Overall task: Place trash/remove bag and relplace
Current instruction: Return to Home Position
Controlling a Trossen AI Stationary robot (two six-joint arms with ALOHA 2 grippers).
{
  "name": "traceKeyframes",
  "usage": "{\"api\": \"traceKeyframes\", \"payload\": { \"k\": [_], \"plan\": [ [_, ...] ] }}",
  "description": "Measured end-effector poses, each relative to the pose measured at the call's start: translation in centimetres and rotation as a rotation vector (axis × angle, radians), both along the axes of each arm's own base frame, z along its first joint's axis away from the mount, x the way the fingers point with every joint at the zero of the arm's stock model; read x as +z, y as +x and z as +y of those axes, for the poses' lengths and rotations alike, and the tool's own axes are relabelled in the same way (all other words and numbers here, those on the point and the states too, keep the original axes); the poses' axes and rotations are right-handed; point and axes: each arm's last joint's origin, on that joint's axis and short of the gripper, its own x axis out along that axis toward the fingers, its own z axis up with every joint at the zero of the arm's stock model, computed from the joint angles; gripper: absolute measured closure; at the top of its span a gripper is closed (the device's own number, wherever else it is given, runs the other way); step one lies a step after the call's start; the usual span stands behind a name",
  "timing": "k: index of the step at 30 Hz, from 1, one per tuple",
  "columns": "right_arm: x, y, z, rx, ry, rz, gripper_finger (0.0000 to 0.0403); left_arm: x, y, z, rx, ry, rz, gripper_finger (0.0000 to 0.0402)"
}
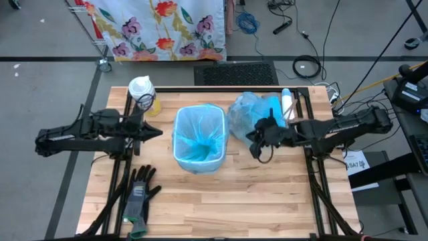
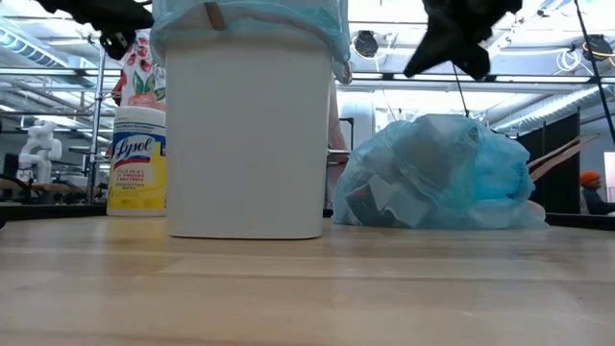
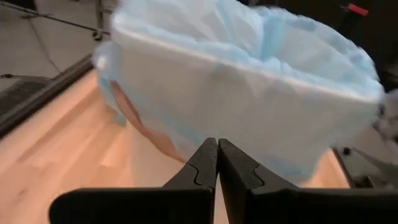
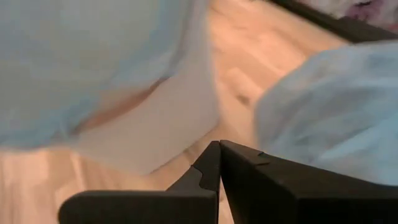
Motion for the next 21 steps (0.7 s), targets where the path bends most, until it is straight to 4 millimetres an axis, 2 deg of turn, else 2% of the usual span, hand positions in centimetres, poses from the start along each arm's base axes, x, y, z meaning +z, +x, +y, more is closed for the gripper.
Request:
{"api": "traceKeyframes", "payload": {
  "k": [5, 11, 15, 21],
  "plan": [
    [-2.8, -1.1, 2.0, 0.093, 0.036, -0.112, 0.0403, -1.7, -0.8, -0.6, -0.082, -0.004, -0.048, 0.0386],
    [-5.1, -2.9, 2.7, 0.168, 0.064, -0.33, 0.0403, -5.9, -0.5, -0.9, -0.121, 0.007, -0.191, 0.0386],
    [-6.6, -4.0, 2.2, 0.234, 0.091, -0.447, 0.0403, -8.7, -0.1, -1.1, -0.138, 0.006, -0.24, 0.0386],
    [-9.0, -5.6, 0.2, 0.273, 0.119, -0.588, 0.0403, -10.9, 0.3, -1.2, -0.15, 0.044, -0.333, 0.0386]
  ]
}}
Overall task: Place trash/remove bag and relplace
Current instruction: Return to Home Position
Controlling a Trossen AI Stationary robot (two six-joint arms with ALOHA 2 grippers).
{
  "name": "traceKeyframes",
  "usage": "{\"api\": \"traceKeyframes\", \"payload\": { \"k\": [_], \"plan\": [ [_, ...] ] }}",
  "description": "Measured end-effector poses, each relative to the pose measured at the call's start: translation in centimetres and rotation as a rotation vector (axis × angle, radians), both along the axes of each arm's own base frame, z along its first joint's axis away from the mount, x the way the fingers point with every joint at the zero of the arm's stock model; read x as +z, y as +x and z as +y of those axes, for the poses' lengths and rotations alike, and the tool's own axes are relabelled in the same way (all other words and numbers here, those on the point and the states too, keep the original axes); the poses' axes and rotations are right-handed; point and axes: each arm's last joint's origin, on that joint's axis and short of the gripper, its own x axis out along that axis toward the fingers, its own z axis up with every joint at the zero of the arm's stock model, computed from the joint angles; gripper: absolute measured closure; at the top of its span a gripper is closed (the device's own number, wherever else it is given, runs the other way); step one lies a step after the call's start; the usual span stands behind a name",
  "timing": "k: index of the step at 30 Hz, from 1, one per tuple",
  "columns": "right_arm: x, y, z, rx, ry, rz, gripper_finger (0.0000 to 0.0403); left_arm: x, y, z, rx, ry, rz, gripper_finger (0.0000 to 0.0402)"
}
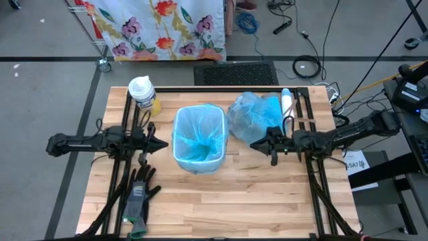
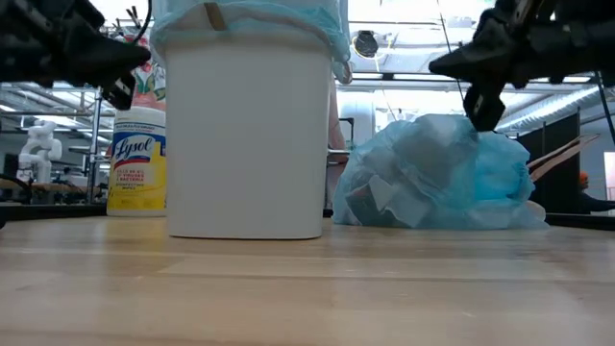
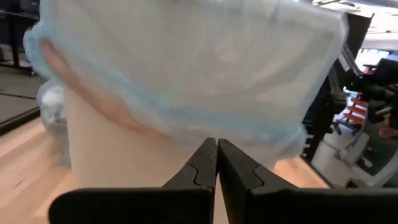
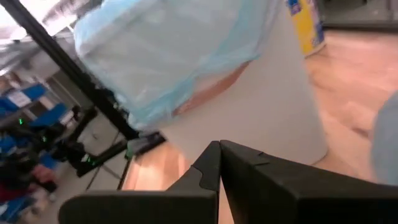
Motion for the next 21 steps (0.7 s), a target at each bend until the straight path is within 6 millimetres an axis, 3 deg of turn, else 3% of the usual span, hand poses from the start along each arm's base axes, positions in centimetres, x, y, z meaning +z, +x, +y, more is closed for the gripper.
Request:
{"api": "traceKeyframes", "payload": {
  "k": [3, 12, 21],
  "plan": [
    [-1.0, -0.6, -0.9, -0.035, -0.015, -0.032, 0.0403, -1.5, 0.2, 0.0, 0.007, 0.0, 0.025, 0.0386],
    [-2.9, -1.7, -1.4, -0.039, -0.072, -0.028, 0.0403, -1.6, 0.2, 0.0, 0.015, 0.175, 0.007, 0.0386],
    [-3.6, -2.6, -1.1, -0.013, -0.172, -0.102, 0.0403, -1.5, 0.2, 0.0, 0.015, 0.15, 0.009, 0.0386]
  ]
}}
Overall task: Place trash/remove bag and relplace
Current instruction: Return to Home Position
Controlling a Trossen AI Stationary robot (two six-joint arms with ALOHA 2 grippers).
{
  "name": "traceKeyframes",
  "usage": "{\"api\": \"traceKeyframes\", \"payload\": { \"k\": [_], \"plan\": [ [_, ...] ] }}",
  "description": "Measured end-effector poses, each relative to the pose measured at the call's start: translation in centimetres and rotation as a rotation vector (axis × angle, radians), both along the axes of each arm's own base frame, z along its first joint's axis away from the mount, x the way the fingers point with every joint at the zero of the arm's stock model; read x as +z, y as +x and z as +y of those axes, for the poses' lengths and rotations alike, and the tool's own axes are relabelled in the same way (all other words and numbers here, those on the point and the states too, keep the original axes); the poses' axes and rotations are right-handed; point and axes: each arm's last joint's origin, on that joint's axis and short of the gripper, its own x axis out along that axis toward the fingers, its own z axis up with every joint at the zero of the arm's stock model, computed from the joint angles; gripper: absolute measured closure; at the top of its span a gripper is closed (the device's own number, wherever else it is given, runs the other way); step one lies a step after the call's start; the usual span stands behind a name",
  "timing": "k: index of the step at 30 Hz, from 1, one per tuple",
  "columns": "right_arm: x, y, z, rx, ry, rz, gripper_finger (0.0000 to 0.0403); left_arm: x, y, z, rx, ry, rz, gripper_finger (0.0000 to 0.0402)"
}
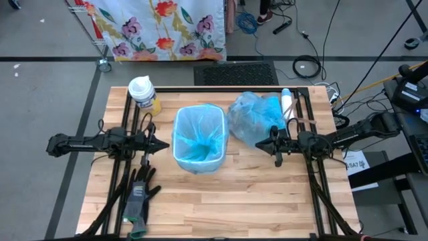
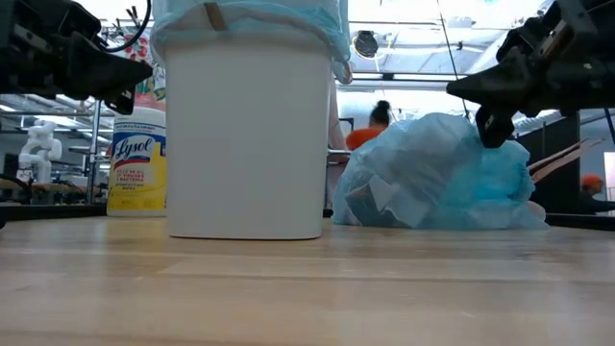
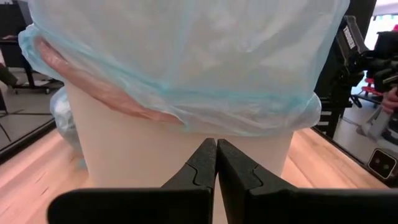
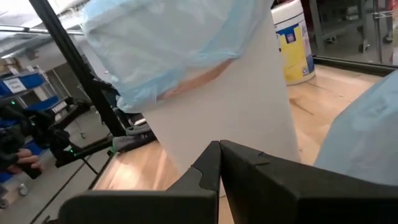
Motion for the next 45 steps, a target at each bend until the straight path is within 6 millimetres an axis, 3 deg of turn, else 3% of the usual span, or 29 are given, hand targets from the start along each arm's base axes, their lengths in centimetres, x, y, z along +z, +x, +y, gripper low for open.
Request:
{"api": "traceKeyframes", "payload": {
  "k": [5, 12, 16, 21, 24, 35, 41, 45],
  "plan": [
    [-0.3, 0.0, 0.0, 0.0, -0.01, 0.029, 0.0403, 0.0, 0.0, 0.0, 0.001, 0.0, 0.003, 0.0386],
    [-2.3, -0.2, 0.0, 0.0, -0.005, 0.235, 0.0403, -0.1, 0.0, 0.0, 0.006, 0.003, 0.005, 0.0386],
    [-1.7, -0.2, 0.0, 0.006, 0.011, 0.177, 0.0403, -0.1, 0.0, 0.0, 0.007, 0.0, 0.005, 0.0386],
    [-0.2, -0.4, 0.4, 0.136, -0.061, 0.045, 0.0403, 0.0, 0.0, 0.0, 0.008, 0.001, 0.003, 0.0386],
    [-0.2, -1.0, 0.4, 0.182, -0.076, 0.068, 0.0403, 0.0, 0.0, 0.0, 0.009, 0.001, 0.003, 0.0386],
    [0.0, -3.7, -0.6, 0.121, -0.078, 0.111, 0.0403, 0.0, 0.0, 0.2, 0.053, 0.001, 0.003, 0.0386],
    [0.8, -5.4, -0.7, 0.115, -0.159, 0.001, 0.0403, 0.0, 0.0, 0.2, 0.055, 0.001, 0.002, 0.0386],
    [0.8, -5.4, -0.7, 0.117, -0.217, -0.002, 0.0403, -0.1, 0.0, 0.2, 0.055, 0.001, 0.006, 0.0386]
  ]
}}
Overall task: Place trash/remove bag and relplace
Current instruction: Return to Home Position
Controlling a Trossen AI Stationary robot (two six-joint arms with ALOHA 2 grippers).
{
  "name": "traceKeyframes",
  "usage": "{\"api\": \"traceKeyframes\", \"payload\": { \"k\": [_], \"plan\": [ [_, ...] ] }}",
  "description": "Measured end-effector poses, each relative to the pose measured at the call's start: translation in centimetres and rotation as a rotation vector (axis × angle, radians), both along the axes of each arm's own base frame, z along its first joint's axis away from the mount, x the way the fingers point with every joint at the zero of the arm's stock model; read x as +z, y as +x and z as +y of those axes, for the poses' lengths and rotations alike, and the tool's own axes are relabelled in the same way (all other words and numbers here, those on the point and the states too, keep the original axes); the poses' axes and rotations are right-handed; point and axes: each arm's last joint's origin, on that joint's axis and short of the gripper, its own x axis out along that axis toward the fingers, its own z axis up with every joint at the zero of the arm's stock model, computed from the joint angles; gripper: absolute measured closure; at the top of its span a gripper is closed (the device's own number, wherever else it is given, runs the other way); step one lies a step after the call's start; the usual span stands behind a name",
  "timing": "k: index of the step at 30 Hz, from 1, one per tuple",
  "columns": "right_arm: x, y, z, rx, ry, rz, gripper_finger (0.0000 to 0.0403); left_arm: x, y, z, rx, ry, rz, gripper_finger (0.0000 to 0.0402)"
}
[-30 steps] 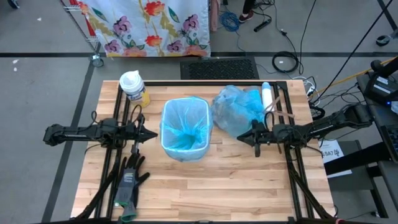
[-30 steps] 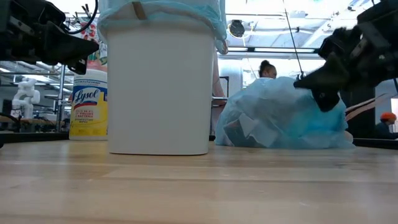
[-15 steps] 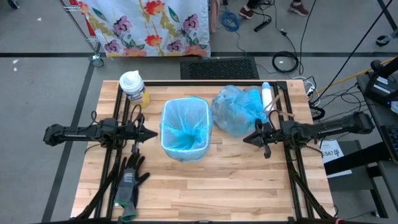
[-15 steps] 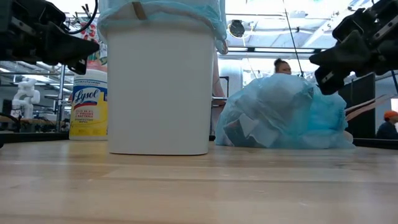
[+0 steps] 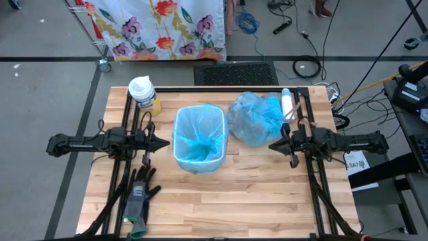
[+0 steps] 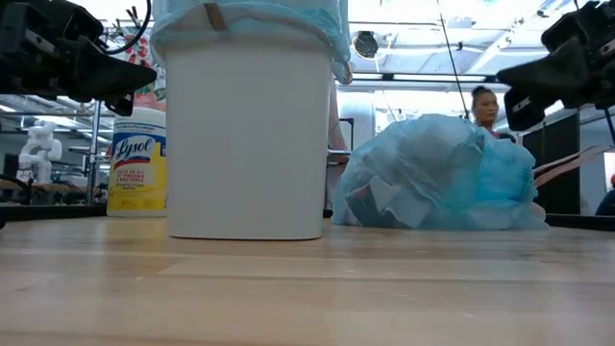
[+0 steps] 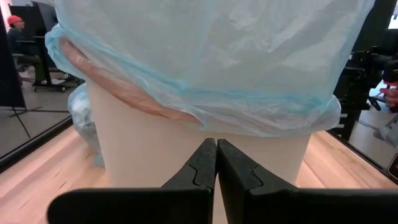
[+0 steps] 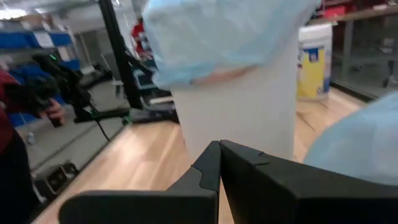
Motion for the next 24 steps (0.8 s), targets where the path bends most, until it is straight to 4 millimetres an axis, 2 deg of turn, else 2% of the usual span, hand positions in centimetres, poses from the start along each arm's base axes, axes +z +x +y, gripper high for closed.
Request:
{"api": "traceKeyframes", "payload": {
  "k": [24],
  "plan": [
    [-0.26, 0.21, 0.0, -0.004, 0.003, 0.031, 0.0403, 0.01, 0.0, 0.0, 0.0, 0.0, -0.001, 0.0386]
  ]
}}
